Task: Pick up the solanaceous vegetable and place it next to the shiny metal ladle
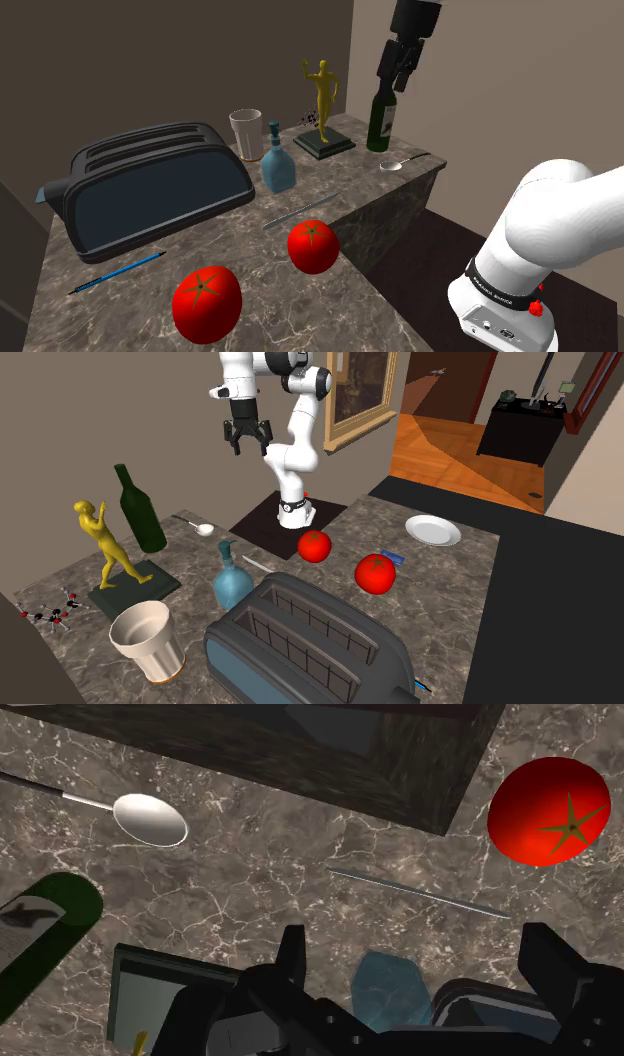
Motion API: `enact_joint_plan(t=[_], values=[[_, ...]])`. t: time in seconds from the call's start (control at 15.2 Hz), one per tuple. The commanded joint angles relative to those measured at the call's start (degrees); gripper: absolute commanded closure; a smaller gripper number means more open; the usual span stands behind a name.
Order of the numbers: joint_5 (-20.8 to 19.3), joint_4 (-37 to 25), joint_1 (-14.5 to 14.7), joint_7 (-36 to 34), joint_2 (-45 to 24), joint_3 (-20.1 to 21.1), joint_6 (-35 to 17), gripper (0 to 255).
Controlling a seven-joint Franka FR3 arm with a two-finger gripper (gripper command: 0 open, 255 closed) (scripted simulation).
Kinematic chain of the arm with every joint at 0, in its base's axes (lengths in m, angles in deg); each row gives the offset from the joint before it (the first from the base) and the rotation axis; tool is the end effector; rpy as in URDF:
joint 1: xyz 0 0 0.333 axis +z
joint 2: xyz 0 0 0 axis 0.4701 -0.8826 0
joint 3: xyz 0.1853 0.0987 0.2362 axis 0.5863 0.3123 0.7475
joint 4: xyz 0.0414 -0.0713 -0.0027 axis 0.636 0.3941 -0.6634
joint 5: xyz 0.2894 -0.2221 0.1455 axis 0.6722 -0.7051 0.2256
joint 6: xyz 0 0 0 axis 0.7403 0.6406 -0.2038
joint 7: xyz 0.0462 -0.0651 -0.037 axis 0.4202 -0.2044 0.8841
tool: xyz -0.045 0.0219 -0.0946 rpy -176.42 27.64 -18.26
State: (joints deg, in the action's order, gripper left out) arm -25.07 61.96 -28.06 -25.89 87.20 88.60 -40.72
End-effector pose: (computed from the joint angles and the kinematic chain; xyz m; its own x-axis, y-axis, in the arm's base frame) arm 0.3077 0.0208 0.6223 0.9855 0.1322 0.1066 0.1402 -0.9876 -0.0711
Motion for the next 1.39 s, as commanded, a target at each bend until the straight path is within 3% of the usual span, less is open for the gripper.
enact_joint_plan(t=[0.0, 1.32], values=[[0.0, 0.0, 0.0, 0.0, 0.0, 0.0, 0.0, 0], [-5.6, 2.2, 20.3, 33.7, -24.1, 12.8, -18.4, 0]])
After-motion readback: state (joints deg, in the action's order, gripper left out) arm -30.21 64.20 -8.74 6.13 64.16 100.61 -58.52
